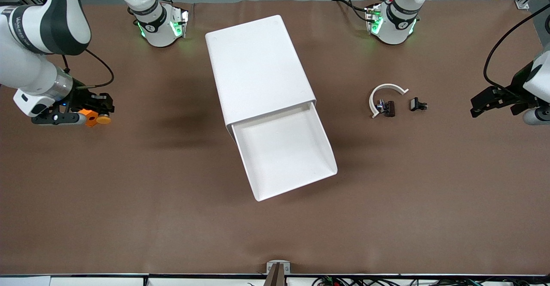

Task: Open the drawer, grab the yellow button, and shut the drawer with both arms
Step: 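Carry the orange button beside the orange button box with the right gripper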

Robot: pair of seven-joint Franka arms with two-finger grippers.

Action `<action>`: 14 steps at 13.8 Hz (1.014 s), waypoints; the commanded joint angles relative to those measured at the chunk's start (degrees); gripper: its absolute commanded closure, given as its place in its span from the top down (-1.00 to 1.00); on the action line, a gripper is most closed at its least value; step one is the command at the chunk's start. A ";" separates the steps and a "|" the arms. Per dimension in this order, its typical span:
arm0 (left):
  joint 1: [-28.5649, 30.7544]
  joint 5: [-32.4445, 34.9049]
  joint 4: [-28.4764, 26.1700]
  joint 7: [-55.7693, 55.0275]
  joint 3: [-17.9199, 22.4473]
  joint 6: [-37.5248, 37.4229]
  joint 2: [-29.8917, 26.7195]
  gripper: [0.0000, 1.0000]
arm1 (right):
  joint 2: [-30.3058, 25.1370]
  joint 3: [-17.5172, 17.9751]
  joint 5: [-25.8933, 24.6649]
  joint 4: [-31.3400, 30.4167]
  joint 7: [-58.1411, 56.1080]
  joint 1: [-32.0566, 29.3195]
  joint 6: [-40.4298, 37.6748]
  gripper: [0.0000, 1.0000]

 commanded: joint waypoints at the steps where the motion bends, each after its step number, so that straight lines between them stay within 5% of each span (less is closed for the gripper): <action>1: -0.02 -0.96 0.41 0.77 0.01 -1.07 -0.43 1.00 | -2.52 0.89 -0.52 -6.99 -6.77 -4.39 6.02 -1.00; 6: -0.11 -0.96 0.41 0.68 0.01 -1.07 -0.43 1.00 | -1.39 0.89 -2.89 -16.04 -8.73 -6.86 16.66 -1.00; 14: -0.37 -0.96 0.41 0.68 0.01 -1.07 -0.25 1.00 | 6.35 0.80 -4.74 -20.08 -7.33 -10.55 25.26 -1.00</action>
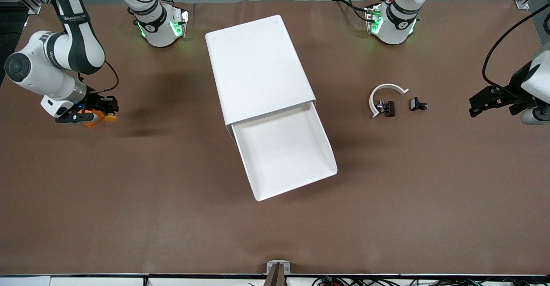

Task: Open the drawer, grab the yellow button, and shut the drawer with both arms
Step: 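Carry the orange button beside the orange button box with the right gripper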

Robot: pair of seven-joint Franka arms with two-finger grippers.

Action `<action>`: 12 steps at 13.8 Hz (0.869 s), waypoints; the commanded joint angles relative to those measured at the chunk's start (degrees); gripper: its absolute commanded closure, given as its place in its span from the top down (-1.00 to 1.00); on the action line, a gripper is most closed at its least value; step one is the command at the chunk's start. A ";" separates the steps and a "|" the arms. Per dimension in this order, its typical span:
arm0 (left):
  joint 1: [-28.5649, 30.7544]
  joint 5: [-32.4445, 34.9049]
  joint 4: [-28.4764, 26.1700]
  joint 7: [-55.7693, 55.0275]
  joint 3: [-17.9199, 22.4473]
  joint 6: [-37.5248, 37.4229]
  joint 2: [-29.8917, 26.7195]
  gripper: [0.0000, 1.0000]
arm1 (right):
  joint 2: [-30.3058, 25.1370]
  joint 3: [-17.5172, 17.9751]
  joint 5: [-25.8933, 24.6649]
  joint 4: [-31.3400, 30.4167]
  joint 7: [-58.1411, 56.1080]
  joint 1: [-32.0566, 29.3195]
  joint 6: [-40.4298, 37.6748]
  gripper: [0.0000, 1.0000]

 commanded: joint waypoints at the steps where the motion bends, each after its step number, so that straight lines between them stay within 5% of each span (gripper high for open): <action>1: -0.03 -0.96 0.41 0.61 0.02 -1.01 -0.26 1.00 | 1.39 0.79 -1.34 -3.41 2.57 -1.98 6.36 -1.00; 12: 0.06 -0.96 0.41 0.61 0.02 -1.01 -0.26 1.00 | 9.12 0.79 -10.91 -3.51 16.11 -2.24 11.73 -1.00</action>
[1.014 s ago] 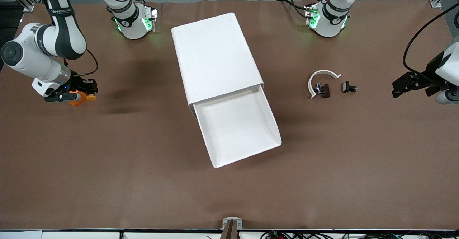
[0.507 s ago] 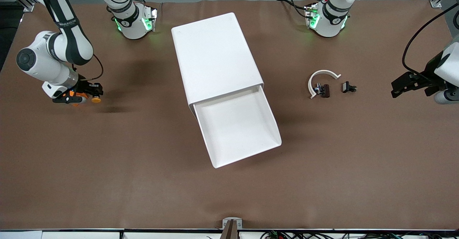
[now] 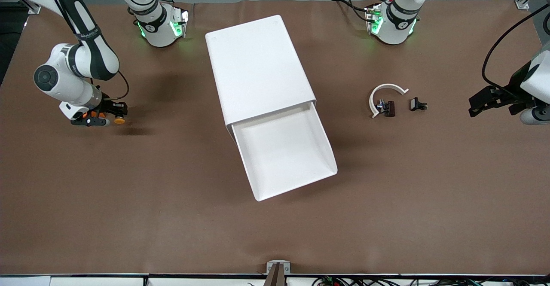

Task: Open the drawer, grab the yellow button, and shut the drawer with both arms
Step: 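Carry the orange button beside the orange button box with the right gripper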

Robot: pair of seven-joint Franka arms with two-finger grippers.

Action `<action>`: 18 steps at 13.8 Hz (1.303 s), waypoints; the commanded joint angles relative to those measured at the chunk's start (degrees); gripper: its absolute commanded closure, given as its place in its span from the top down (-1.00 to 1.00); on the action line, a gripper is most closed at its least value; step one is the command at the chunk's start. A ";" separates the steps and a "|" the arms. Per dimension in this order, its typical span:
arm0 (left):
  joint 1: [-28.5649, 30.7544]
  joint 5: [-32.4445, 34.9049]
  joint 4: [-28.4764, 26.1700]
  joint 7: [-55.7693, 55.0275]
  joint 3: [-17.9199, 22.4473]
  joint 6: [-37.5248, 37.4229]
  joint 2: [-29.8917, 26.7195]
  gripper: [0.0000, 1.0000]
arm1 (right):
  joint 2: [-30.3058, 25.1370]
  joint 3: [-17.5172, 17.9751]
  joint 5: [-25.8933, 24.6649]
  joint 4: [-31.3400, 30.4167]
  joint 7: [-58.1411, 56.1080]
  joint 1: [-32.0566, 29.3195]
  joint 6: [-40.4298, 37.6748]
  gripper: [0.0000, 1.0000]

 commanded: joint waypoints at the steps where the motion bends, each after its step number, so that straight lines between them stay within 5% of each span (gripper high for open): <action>1: -0.01 -0.96 0.41 0.61 0.02 -0.96 -0.26 1.00 | 2.43 0.75 -4.59 -0.06 6.25 -1.26 2.90 -1.00; 4: -0.01 -0.96 0.41 0.61 0.02 -0.96 -0.26 1.00 | 3.58 0.75 -8.82 0.02 12.15 -1.17 3.26 -1.00; 12: -0.01 -0.96 0.41 0.26 0.02 -0.96 -0.26 1.00 | 6.48 -0.21 -9.00 0.29 12.51 -1.78 6.34 -1.00; 13: -0.09 -0.87 0.41 0.17 0.02 -0.96 -0.26 1.00 | 6.48 -0.48 -9.00 0.46 12.51 -1.78 6.25 -0.39; 14: -0.01 -0.87 0.41 0.09 -0.15 -0.96 -0.26 1.00 | 6.31 -0.57 -8.92 0.46 12.51 -1.78 5.90 0.99; 18: -0.01 -0.87 0.50 0.08 -0.24 -0.96 -0.26 1.00 | 3.24 -0.13 -8.83 3.70 13.57 -1.35 -3.73 1.00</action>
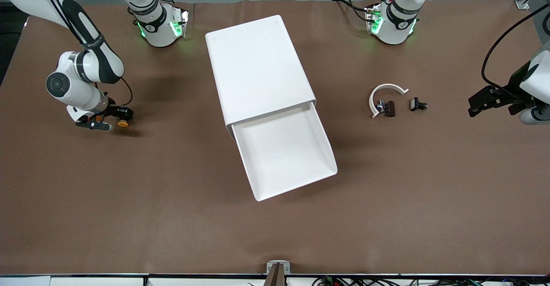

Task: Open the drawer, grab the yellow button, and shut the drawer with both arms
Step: 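Set the button down on the table and withdraw the right gripper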

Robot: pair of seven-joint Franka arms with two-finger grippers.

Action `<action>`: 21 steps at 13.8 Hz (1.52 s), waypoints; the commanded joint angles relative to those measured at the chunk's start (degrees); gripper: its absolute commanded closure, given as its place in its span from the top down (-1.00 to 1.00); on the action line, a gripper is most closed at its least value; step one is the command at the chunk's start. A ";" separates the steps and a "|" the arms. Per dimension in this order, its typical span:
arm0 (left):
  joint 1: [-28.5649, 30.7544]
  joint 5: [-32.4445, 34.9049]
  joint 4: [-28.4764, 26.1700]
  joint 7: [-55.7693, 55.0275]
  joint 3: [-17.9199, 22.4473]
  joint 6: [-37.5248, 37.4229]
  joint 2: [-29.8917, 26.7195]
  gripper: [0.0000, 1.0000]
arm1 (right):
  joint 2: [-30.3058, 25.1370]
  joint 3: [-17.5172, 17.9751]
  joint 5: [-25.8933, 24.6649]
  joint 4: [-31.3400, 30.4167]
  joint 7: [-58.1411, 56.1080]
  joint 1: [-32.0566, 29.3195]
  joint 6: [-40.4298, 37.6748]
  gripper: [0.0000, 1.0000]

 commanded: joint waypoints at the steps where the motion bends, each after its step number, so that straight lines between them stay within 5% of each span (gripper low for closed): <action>1: 0.05 -0.87 0.50 0.09 -0.17 -0.95 -0.26 1.00 | -3.35 1.22 -1.72 4.42 1.47 -0.69 -10.56 1.00; 4: 0.13 -0.87 0.50 0.17 -0.17 -0.95 -0.26 1.00 | -5.73 3.15 1.69 14.58 -3.87 -0.42 -27.14 1.00; 7: 0.13 -0.96 0.76 0.35 -0.17 -0.95 -0.26 1.00 | -3.81 3.86 6.19 34.35 -8.46 0.89 -49.48 1.00; 12: 0.13 -0.96 0.76 0.44 -0.17 -0.95 -0.26 1.00 | -3.89 3.95 9.35 53.79 -8.38 4.49 -68.04 1.00; 16: 0.22 -0.96 0.85 0.53 -0.17 -0.95 0.00 1.00 | -3.80 3.95 13.40 66.46 -8.55 4.94 -75.11 1.00; 21: 0.22 -0.96 0.94 0.44 -0.17 -0.95 0.09 1.00 | -4.94 4.12 14.01 71.85 -7.94 4.85 -75.46 1.00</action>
